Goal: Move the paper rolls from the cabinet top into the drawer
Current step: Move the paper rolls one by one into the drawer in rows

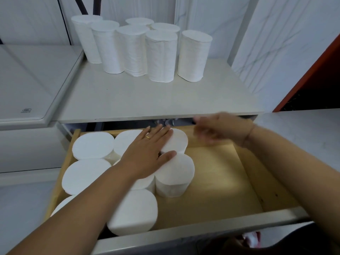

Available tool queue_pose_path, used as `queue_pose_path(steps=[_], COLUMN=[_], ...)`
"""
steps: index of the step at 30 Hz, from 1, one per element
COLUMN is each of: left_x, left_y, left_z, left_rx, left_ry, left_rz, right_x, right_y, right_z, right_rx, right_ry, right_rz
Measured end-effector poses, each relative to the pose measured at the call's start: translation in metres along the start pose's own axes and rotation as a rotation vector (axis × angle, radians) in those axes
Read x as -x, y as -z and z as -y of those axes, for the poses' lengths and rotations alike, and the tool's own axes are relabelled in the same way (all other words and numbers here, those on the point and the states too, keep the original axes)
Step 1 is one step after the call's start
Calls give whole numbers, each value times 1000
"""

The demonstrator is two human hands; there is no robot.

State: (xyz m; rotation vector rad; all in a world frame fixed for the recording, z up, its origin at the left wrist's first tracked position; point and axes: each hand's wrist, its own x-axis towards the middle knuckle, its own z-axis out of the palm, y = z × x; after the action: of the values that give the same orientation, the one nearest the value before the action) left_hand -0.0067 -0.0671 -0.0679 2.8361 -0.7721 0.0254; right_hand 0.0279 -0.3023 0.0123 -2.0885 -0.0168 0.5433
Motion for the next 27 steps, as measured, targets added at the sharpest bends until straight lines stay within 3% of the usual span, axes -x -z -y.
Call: queue_pose_path(steps=[3,7,16,23,27], left_x=[0,2,-2,-3,-3], left_y=[0,1,-3,-6,-5], left_z=[-1,-2,0,1,1], left_rx=[-1,-45,-89,-97,-91], left_ry=[-1,-11,126,133,128], left_rz=[-13,-96,-166,-200,-201], right_x=[-29,-84,-179,-185,-143], right_y=[38,53,59,46,39], right_z=[16,28,60,62,46], right_rx=[-212,-161,-276,-243,-227], right_ry=[205,279,274,346,403], right_rz=[-311,-553,-631,-745,-595])
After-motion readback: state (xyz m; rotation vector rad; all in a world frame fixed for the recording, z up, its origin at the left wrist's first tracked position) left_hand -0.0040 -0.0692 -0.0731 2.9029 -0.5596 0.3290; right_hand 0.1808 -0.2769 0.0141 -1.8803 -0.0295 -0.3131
